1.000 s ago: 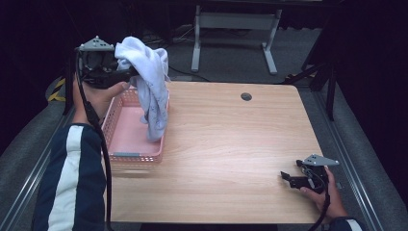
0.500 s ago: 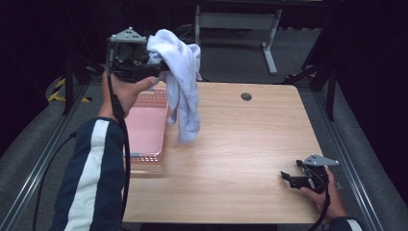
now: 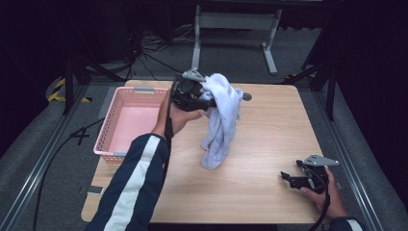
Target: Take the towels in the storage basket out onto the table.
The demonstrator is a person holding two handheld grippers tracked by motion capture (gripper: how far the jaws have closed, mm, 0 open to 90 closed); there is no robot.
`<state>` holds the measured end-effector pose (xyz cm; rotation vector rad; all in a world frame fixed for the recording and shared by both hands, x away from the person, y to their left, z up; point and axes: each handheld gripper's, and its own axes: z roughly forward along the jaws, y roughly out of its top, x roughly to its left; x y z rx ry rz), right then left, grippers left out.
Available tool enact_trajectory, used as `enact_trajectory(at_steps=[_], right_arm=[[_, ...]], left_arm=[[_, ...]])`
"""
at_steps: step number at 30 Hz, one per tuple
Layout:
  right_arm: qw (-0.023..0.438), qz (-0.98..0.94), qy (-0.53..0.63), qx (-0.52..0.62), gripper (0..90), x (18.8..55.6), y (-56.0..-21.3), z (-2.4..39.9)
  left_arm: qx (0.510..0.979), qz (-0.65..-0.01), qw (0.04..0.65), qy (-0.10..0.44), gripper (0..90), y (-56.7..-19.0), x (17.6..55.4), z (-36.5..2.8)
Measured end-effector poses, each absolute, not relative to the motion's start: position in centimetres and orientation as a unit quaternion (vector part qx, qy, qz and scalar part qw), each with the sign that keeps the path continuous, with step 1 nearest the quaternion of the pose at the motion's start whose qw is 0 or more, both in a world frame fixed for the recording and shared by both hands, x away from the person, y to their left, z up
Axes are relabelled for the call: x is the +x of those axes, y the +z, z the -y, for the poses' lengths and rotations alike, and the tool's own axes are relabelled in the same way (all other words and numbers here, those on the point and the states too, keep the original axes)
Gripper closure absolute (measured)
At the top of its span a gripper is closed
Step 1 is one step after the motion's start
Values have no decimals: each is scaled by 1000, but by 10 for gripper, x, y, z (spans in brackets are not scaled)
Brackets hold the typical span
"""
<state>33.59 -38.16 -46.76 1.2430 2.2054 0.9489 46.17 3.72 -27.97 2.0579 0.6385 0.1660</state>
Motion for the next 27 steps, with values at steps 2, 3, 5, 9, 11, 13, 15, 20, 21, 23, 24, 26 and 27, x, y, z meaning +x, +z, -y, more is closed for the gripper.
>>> enact_trajectory(at_steps=[2, 3, 5, 9, 11, 13, 15, 20, 21, 23, 24, 26, 27], right_arm=[[216, -795, 343, 451, 161, 336, -468, 381], [216, -796, 342, 450, 161, 336, -468, 381], [215, -795, 343, 451, 161, 336, -468, 381], [216, -796, 342, 450, 161, 336, -468, 381], [216, -796, 342, 450, 161, 336, -468, 381], [216, -796, 342, 450, 161, 336, -468, 381], [215, -795, 343, 451, 160, 336, -467, 381], [205, -803, 338, 447, 252, 336, -463, 378], [200, -804, 343, 443, 249, 336, -462, 377], [200, -806, 352, 432, 253, 336, -457, 375], [206, -802, 359, 430, 273, 336, -453, 374], [214, -799, 374, 420, 313, 343, -439, 367], [214, -799, 374, 420, 313, 343, -439, 367]], left_arm=[[852, -252, 455, 50, 661, -299, 463, -25], [858, -247, 447, 46, 660, -308, 462, -20], [871, -239, 428, 33, 650, -332, 461, -8], [892, -239, 382, 40, 532, -364, 456, 4], [891, -252, 375, 51, 404, -371, 454, 2], [886, -265, 373, 77, 272, -372, 449, -2], [877, -267, 390, 83, 231, -370, 445, -7], [862, -221, 444, 105, 245, -355, 408, -28], [862, -221, 444, 105, 266, -355, 408, -28], [878, -191, 428, 101, 297, -369, 390, -26], [887, -185, 411, 101, 308, -379, 384, -23], [908, -175, 364, 111, 366, -408, 372, -15], [908, -175, 364, 111, 371, -408, 372, -15]])
